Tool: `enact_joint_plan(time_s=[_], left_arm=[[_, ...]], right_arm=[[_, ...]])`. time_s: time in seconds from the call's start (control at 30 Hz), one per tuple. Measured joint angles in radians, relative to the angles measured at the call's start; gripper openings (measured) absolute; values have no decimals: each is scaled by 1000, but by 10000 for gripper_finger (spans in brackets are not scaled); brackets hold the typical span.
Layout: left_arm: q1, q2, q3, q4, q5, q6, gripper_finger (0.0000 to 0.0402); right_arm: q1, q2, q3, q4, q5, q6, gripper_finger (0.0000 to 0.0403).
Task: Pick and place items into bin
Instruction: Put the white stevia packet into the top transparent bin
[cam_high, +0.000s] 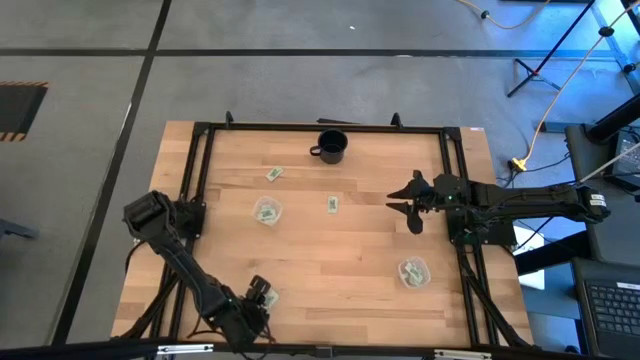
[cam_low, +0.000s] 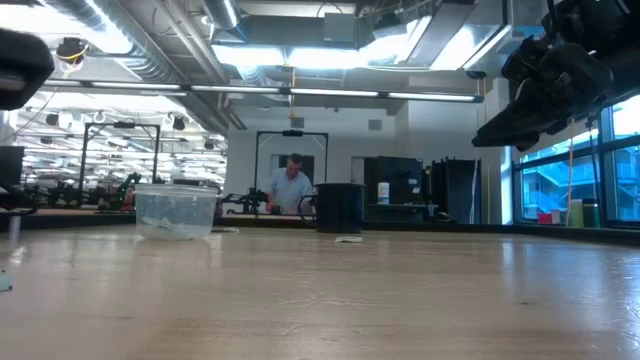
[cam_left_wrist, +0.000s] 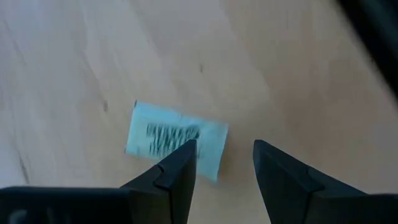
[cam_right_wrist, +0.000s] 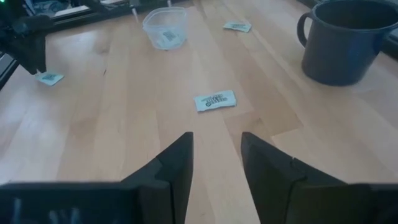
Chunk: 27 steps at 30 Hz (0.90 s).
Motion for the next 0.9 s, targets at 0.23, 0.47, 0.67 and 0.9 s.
enact_joint_plan(time_s=[0.23,0.47,0.67,0.9], left_arm=[[4,0,0,-67,-3,-33,149],[32,0,0,-62,43,14,138],[73,-2,1,-52,131,49,133],[85,-2,0,-37,134,104,132]], right_arm=[[0,0,0,0,0,0,138],[0,0,0,0,0,-1,138],[0,0,0,0,1,-4,138],[0,0,0,-1,1,-31,138]])
